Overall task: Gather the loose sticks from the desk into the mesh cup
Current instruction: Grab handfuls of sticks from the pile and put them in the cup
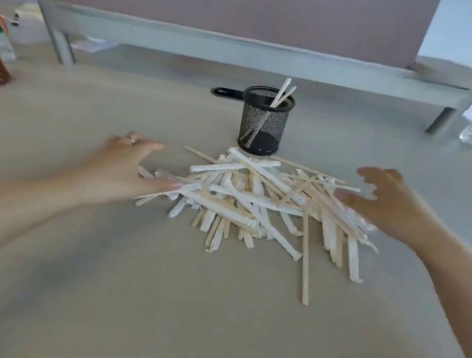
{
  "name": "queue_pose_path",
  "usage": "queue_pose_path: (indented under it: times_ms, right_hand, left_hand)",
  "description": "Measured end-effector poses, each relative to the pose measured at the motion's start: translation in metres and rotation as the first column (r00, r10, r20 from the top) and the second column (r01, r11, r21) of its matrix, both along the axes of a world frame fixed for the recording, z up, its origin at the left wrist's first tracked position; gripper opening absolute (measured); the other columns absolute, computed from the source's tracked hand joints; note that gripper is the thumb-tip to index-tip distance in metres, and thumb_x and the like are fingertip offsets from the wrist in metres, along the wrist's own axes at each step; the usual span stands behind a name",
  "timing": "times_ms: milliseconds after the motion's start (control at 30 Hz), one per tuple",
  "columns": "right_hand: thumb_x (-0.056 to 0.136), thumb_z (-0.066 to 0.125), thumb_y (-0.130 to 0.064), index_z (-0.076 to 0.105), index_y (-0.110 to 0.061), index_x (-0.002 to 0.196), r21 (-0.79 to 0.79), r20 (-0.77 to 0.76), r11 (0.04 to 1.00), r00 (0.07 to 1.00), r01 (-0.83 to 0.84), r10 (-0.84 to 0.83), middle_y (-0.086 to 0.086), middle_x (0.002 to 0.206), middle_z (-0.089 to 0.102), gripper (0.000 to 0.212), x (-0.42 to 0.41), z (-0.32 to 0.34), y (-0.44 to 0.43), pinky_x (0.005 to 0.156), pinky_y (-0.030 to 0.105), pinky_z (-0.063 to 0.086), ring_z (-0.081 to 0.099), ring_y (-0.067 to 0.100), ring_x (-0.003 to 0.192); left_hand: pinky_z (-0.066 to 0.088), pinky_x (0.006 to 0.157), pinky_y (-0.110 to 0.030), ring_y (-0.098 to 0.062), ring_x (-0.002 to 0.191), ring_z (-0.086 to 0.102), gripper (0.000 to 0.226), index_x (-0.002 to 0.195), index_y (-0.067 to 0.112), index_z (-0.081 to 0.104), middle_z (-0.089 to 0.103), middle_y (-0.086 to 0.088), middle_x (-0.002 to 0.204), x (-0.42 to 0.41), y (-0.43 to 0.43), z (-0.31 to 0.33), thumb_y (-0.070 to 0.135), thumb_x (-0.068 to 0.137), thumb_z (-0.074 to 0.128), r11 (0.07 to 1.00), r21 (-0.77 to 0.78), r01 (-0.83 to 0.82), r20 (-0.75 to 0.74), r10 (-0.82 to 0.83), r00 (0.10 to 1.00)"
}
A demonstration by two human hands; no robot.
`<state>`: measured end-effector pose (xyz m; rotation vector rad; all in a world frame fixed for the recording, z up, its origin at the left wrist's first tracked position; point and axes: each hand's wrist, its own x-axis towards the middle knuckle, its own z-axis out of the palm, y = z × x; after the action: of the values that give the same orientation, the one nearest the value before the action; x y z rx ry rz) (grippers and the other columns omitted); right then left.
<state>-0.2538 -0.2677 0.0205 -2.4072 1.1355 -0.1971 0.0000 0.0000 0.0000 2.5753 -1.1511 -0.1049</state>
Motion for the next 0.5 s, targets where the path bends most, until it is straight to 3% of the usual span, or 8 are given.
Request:
queue_pose_path:
  times_ms: [133,200,267,367,433,500]
  right_hand:
    - [0.077,0.053,-0.066,0.051,-0.007,0.128,-0.037,-0.335,0.999,0.942,0.01,-0.022,0.018,0.13,0.05,0.078,-0.004,0.008,0.015,0.098,0.037,0.038,0.046,0.034,0.123]
    - [0.075,0.053,-0.069,0.062,-0.007,0.092,-0.031,-0.368,0.999,0.93,-0.014,0.002,0.013,0.102,0.055,0.065,0.006,0.007,0.024,0.085,0.035,0.038,0.05,0.031,0.108]
    - [0.073,0.055,-0.068,0.048,-0.014,0.066,-0.037,-0.364,0.999,0.931,-0.031,0.015,0.01,0.091,0.049,0.055,0.016,0.005,0.03,0.079,0.033,0.036,0.047,0.029,0.097]
    - [0.079,0.061,-0.054,0.041,-0.014,0.061,0.001,-0.332,0.998,0.942,-0.059,0.056,0.006,0.08,0.05,0.047,0.027,0.005,0.031,0.065,0.029,0.037,0.048,0.025,0.08]
    - [0.081,0.063,-0.04,0.04,-0.012,0.059,-0.003,-0.339,0.995,0.936,-0.1,0.093,0.002,0.066,0.043,0.042,0.031,0.008,0.029,0.052,0.026,0.03,0.043,0.018,0.063]
    - [0.082,0.061,-0.029,0.041,-0.011,0.058,-0.015,-0.366,0.992,0.924,-0.127,0.113,0.001,0.062,0.04,0.037,0.036,0.01,0.024,0.048,0.025,0.026,0.037,0.014,0.056]
  left_hand:
    - [0.034,0.101,-0.037,-0.033,0.127,0.039,0.124,0.128,0.024,0.046,0.045,-0.013,0.135,-0.006,0.028,0.009,0.095,0.027,0.031,0.967,0.203,-0.156,0.016,0.156,0.988]
    - [0.033,0.098,-0.035,-0.032,0.126,0.038,0.117,0.125,0.023,0.047,0.044,-0.014,0.134,-0.017,0.027,0.01,0.09,0.03,0.038,0.96,0.223,-0.167,-0.039,0.18,0.983]
    - [0.032,0.095,-0.034,-0.032,0.127,0.036,0.106,0.122,0.02,0.047,0.043,-0.015,0.132,-0.028,0.019,0.011,0.085,0.038,0.05,0.969,0.206,-0.136,-0.073,0.154,0.985]
    - [0.03,0.095,-0.033,-0.031,0.123,0.038,0.091,0.119,0.02,0.047,0.049,-0.013,0.118,-0.037,0.001,0.007,0.077,0.048,0.06,0.983,0.179,-0.031,-0.102,0.05,0.993]
    - [0.031,0.093,-0.032,-0.031,0.12,0.039,0.083,0.122,0.02,0.046,0.049,-0.014,0.12,-0.042,-0.013,0.006,0.067,0.057,0.067,0.988,0.15,0.026,-0.099,-0.011,0.995]
    - [0.031,0.094,-0.029,-0.029,0.123,0.039,0.076,0.128,0.02,0.044,0.049,-0.013,0.124,-0.043,-0.027,0.006,0.054,0.065,0.07,0.992,0.105,0.067,-0.116,-0.054,0.992]
